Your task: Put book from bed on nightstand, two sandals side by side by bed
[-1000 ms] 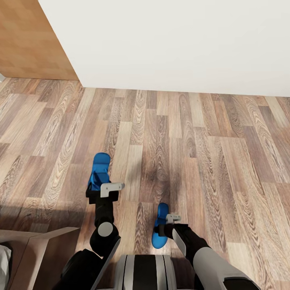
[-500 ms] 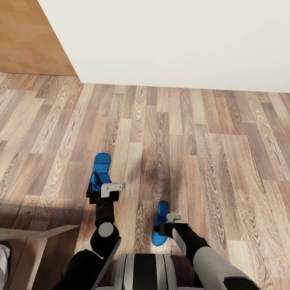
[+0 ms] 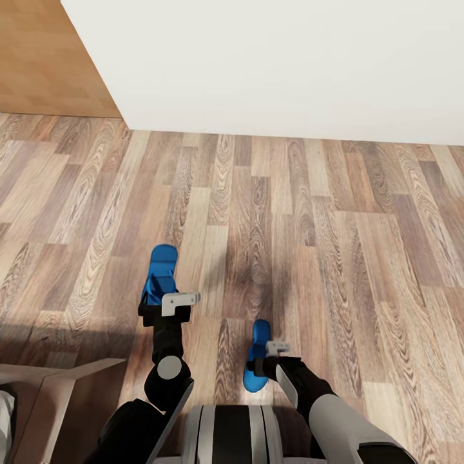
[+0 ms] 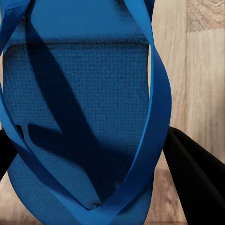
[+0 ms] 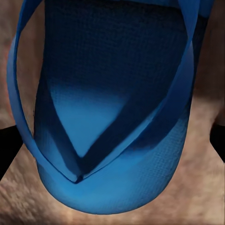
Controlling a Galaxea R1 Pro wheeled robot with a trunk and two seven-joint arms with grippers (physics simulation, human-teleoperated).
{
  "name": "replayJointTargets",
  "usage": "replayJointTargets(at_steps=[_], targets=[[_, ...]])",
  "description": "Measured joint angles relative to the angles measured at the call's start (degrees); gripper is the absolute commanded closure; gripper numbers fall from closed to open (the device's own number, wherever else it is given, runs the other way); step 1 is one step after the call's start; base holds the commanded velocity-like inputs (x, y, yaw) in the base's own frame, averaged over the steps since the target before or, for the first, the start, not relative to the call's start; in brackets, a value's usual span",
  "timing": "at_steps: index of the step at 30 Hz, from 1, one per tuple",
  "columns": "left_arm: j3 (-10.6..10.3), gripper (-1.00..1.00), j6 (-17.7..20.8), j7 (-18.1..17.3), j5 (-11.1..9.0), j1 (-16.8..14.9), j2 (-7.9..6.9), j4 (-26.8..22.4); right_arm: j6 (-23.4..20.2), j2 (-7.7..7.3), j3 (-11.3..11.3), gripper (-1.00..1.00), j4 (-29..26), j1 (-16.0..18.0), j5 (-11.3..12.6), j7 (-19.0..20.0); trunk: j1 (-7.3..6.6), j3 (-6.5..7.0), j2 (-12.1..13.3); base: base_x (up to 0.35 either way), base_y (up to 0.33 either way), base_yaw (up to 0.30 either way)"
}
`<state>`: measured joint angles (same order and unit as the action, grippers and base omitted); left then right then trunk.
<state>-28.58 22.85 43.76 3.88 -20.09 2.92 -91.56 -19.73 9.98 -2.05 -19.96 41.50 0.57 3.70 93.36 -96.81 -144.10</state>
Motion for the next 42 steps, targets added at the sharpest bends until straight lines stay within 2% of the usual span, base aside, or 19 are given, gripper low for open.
replayJointTargets(at_steps=[1,3,16,17,29,34,35,42], targets=[[0.02,1.00,0.00,0.00,0.03,0.02,-0.01,-0.01,-0.23,-0.01,0.07,-1.00,-0.20,0.03,-0.79,-0.43,0.00,-0.21,-0.02,0.000,0.000,0.000],[0.04,1.00,0.00,-0.01,0.02,0.03,-0.02,-0.02,-0.88,0.00,0.06,-1.00,-1.02,0.02,-0.79,-2.33,0.02,-0.65,-0.05,0.000,0.000,0.000],[0.03,1.00,0.01,-0.01,0.08,0.02,0.00,-0.02,-0.81,-0.01,0.08,-1.00,-0.45,0.36,-0.74,-3.07,0.02,-0.65,-0.05,0.000,0.000,0.000],[0.01,1.00,0.01,-0.01,0.07,0.02,-0.01,-0.02,-0.78,0.00,0.06,1.00,-0.43,0.36,-0.79,-3.07,0.02,-0.65,-0.05,0.000,0.000,0.000],[-0.05,1.00,0.04,0.12,0.08,0.02,0.02,-0.01,-0.64,-0.01,0.05,1.00,-0.32,0.39,-0.86,-3.33,0.03,-0.65,-0.05,0.000,0.000,0.000],[-0.70,1.00,0.07,0.78,0.08,0.02,0.01,-0.02,-0.62,-0.01,0.06,1.00,-0.29,0.40,-0.87,-3.37,0.03,-0.65,-0.05,0.000,0.000,0.000],[-0.98,1.00,0.08,0.87,0.11,-0.01,0.01,0.02,-0.03,0.00,0.02,1.00,-0.16,0.35,0.32,-0.35,0.05,-0.46,-0.03,0.000,0.000,0.000],[-2.27,1.00,0.10,1.37,0.15,-0.01,0.02,0.06,0.01,0.00,-0.01,1.00,-0.15,0.35,0.12,-0.23,-0.13,1.09,0.06,0.000,0.000,0.000]])
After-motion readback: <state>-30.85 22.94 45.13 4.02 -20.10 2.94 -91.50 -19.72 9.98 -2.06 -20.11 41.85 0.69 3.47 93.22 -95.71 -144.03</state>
